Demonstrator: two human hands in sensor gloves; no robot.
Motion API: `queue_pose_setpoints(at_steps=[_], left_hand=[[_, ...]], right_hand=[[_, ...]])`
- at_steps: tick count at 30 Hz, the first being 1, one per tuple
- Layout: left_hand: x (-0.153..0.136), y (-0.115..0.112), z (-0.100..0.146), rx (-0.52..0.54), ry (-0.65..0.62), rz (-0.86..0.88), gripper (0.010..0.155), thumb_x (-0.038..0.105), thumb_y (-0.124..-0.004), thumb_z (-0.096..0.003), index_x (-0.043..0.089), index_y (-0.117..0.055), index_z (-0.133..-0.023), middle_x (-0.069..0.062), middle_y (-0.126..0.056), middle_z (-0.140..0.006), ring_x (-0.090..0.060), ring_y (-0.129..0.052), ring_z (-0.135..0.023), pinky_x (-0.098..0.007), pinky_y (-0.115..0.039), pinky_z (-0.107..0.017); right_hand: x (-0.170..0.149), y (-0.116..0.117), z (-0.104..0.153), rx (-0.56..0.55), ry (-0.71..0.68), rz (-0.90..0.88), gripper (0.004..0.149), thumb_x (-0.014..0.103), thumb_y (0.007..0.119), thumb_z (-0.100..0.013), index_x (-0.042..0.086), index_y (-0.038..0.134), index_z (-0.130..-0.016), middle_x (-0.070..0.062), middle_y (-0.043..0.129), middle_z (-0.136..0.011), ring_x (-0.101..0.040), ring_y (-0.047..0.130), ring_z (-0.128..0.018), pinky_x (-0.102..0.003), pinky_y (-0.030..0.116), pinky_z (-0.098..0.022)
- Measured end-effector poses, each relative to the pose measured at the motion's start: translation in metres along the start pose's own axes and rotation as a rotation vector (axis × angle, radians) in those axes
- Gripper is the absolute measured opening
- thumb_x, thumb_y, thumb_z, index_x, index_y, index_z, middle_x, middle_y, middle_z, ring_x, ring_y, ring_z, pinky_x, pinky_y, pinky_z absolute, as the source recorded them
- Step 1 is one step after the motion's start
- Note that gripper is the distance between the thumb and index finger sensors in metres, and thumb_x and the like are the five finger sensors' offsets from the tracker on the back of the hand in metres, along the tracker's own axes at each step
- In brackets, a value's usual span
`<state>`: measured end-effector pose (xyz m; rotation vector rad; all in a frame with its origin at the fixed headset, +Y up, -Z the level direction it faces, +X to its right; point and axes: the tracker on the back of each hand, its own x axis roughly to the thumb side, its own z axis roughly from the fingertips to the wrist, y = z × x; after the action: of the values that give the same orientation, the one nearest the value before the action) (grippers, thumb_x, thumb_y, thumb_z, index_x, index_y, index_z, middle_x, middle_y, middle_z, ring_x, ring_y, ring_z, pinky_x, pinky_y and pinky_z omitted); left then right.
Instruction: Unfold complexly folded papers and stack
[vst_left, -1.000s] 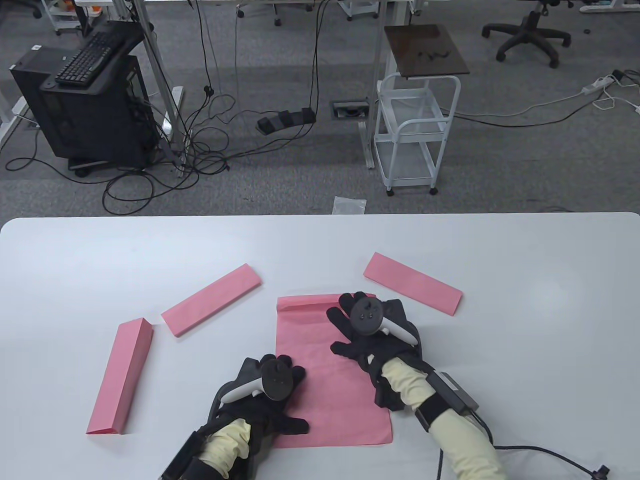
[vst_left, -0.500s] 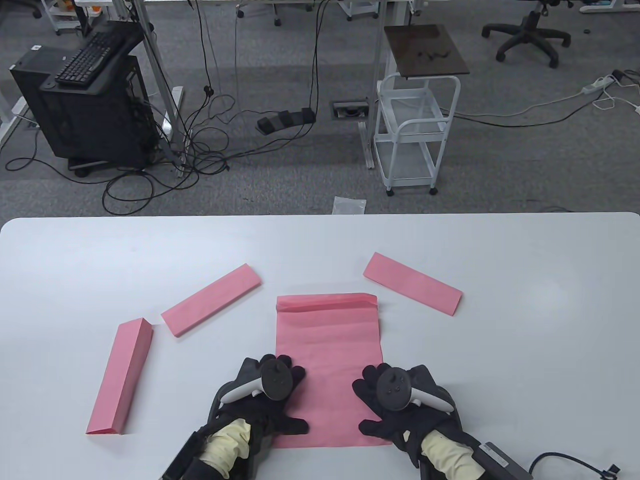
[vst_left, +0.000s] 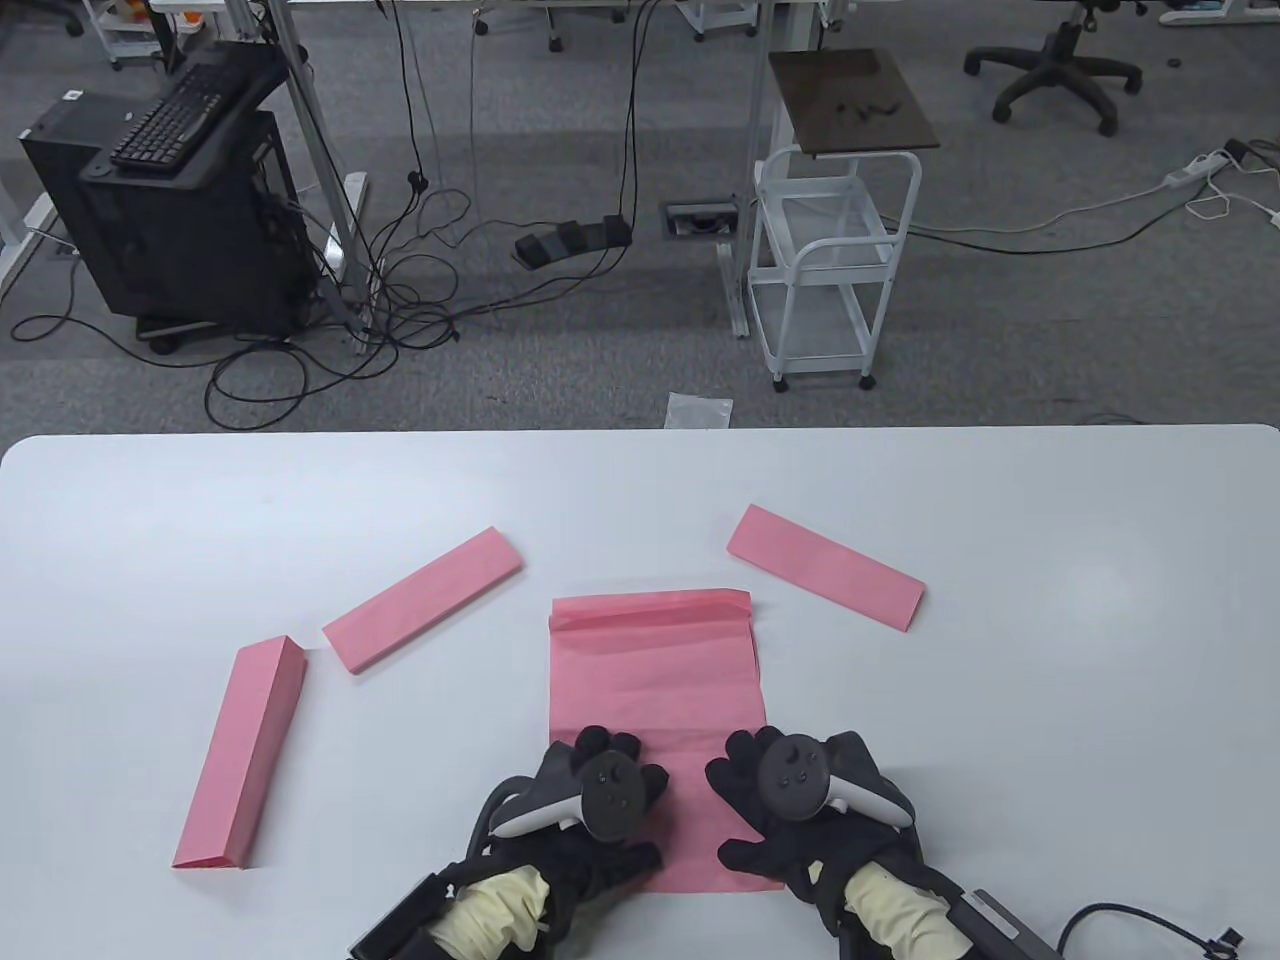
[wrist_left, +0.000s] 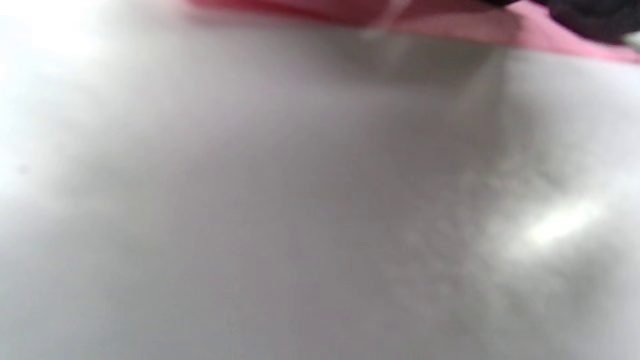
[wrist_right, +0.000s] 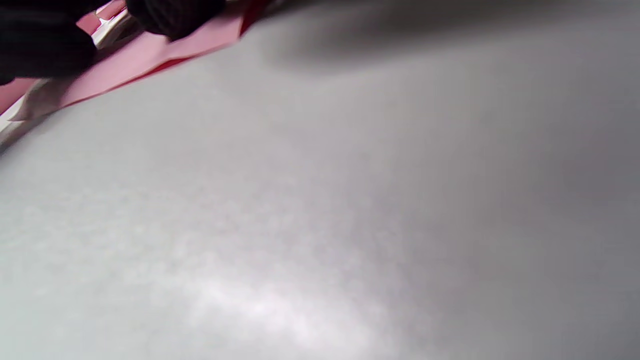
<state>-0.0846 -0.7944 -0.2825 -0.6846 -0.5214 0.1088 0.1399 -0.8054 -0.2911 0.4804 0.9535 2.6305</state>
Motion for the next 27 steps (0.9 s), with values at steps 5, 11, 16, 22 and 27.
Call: queue_pose_setpoints(at_steps=[5,11,16,22,27], left_hand=[[-0.015,0.000,0.001,-0.070,0.040,0.047,0.078,0.058,-0.056,-0.0548,0.037,0.002,-0.103,0.009,0.020,-0.106,-0.031,0.021,-0.098,-0.058,0.010,-0.064],[-0.070,0.000,0.032,-0.071,0.169,0.118,0.079,0.058,-0.057,-0.0541,0.040,0.002,-0.102,0.015,0.019,-0.106,-0.030,0.021,-0.099,-0.059,0.010,-0.064],[-0.089,-0.001,0.038,-0.045,0.192,0.226,0.076,0.054,-0.059,-0.0552,0.043,-0.001,-0.103,0.019,0.017,-0.106,-0.026,0.022,-0.099,-0.058,0.011,-0.064],[-0.075,0.016,0.039,0.012,0.213,0.078,0.072,0.051,-0.059,-0.0574,0.035,-0.009,-0.108,0.003,0.012,-0.111,-0.033,0.014,-0.102,-0.059,0.007,-0.066],[-0.034,0.024,0.017,-0.036,-0.038,0.086,0.072,0.054,-0.057,-0.0572,0.040,-0.006,-0.107,0.008,0.020,-0.107,-0.030,0.020,-0.101,-0.059,0.007,-0.067]], right_hand=[[0.000,0.000,0.000,0.001,0.000,0.001,0.072,0.056,0.061,-0.050,0.045,0.014,-0.104,0.020,-0.005,-0.112,-0.010,-0.015,-0.100,-0.050,-0.012,-0.068],[0.000,0.000,0.000,0.007,0.000,-0.001,0.072,0.057,0.060,-0.050,0.045,0.013,-0.104,0.020,-0.006,-0.111,-0.009,-0.016,-0.100,-0.050,-0.013,-0.067],[0.000,0.000,0.000,0.013,0.000,-0.001,0.072,0.057,0.060,-0.050,0.045,0.013,-0.104,0.020,-0.007,-0.111,-0.009,-0.017,-0.099,-0.049,-0.013,-0.067],[0.000,0.001,0.000,0.016,0.000,-0.002,0.072,0.057,0.060,-0.050,0.045,0.012,-0.103,0.020,-0.008,-0.111,-0.009,-0.017,-0.099,-0.049,-0.013,-0.067],[0.000,0.001,0.000,0.024,-0.002,-0.006,0.072,0.057,0.059,-0.050,0.045,0.011,-0.103,0.020,-0.009,-0.110,-0.009,-0.018,-0.098,-0.049,-0.015,-0.066]])
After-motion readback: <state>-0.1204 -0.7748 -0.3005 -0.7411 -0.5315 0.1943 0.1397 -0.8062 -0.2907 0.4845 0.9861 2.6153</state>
